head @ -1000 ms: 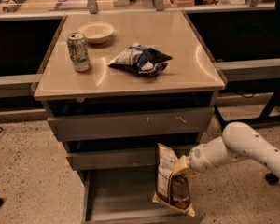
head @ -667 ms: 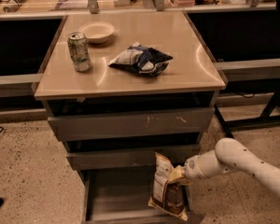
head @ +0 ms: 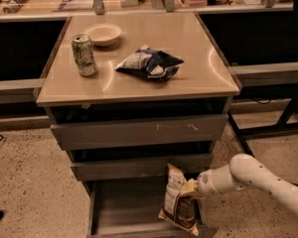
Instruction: Place brown chip bag into bottom drawer
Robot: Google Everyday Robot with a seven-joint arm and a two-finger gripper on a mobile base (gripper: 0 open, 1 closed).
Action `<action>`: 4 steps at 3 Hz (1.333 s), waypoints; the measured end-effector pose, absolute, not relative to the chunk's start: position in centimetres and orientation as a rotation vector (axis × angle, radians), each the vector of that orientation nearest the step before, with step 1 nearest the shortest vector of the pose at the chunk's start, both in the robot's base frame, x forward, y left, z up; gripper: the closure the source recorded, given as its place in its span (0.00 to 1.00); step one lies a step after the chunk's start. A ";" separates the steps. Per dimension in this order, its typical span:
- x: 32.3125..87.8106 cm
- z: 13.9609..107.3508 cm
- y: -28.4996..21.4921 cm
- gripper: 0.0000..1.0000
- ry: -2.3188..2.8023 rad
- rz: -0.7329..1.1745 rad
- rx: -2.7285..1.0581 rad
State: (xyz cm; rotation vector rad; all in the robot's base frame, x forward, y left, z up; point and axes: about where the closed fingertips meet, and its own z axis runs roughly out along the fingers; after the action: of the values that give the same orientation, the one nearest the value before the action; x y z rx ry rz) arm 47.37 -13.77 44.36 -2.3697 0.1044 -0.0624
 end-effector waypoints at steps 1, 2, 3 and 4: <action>48.5 41.4 -13.9 1.00 0.138 -0.139 -2.369; 49.9 38.8 -14.2 1.00 0.179 -0.245 -2.367; 50.9 36.1 -14.1 1.00 0.244 -0.332 -2.360; 51.4 33.3 -13.7 1.00 0.314 -0.371 -2.357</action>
Offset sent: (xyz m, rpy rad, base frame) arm 0.0483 -0.0141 -0.0829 -0.0296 -0.2084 -0.1996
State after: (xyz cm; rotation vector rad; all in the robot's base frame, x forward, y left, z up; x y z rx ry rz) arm 51.36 -13.73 33.28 -2.3568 0.3143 -0.3711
